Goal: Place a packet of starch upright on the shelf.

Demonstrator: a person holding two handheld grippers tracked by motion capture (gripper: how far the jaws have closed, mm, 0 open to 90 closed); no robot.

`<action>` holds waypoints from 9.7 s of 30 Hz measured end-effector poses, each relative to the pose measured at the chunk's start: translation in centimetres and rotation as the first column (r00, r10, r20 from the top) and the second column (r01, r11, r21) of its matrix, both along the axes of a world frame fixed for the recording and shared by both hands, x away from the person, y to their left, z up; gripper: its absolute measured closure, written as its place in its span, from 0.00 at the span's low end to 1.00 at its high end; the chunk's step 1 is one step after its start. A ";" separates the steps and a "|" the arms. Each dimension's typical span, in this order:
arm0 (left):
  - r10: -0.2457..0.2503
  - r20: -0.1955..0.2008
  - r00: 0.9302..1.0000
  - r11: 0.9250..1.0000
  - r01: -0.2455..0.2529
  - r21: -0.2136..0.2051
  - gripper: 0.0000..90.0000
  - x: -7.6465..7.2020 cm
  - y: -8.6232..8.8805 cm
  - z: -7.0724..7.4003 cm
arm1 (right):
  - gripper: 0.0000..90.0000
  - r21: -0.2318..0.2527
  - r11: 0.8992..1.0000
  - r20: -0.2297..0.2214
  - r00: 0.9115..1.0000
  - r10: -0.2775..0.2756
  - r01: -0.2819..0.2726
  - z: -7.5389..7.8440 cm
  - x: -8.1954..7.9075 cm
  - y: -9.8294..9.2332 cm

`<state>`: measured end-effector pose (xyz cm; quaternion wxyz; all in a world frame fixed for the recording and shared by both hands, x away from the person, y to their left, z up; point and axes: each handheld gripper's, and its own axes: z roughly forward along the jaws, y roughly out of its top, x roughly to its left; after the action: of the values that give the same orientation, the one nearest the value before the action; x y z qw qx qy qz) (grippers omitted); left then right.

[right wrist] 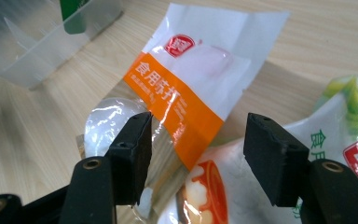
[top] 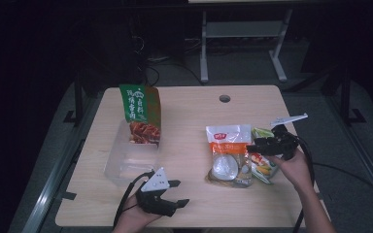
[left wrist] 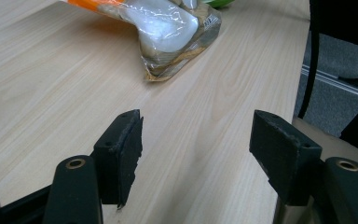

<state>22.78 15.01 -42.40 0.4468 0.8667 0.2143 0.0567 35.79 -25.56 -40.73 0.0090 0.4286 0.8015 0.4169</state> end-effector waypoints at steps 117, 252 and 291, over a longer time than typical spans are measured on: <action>0.034 0.008 0.999 0.998 -0.034 -0.050 0.39 1.2 -2.9 1.2 | 1.00 0.038 0.963 0.268 0.931 0.248 -0.268 1.9 -5.9 7.8; 0.010 0.049 0.999 1.000 -0.010 0.004 0.31 -1.5 1.3 -0.8 | 0.78 0.065 0.895 0.167 0.889 0.427 -0.442 3.7 3.3 28.8; 0.026 0.045 0.999 0.999 -0.027 0.029 0.31 -1.1 1.3 -1.3 | 0.64 0.060 0.939 0.147 0.934 0.327 -0.338 3.9 0.3 15.5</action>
<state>21.70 16.27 -43.69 0.4377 0.8689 0.2149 0.0849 36.13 -10.07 -36.82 -0.0257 0.2577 0.8418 0.4736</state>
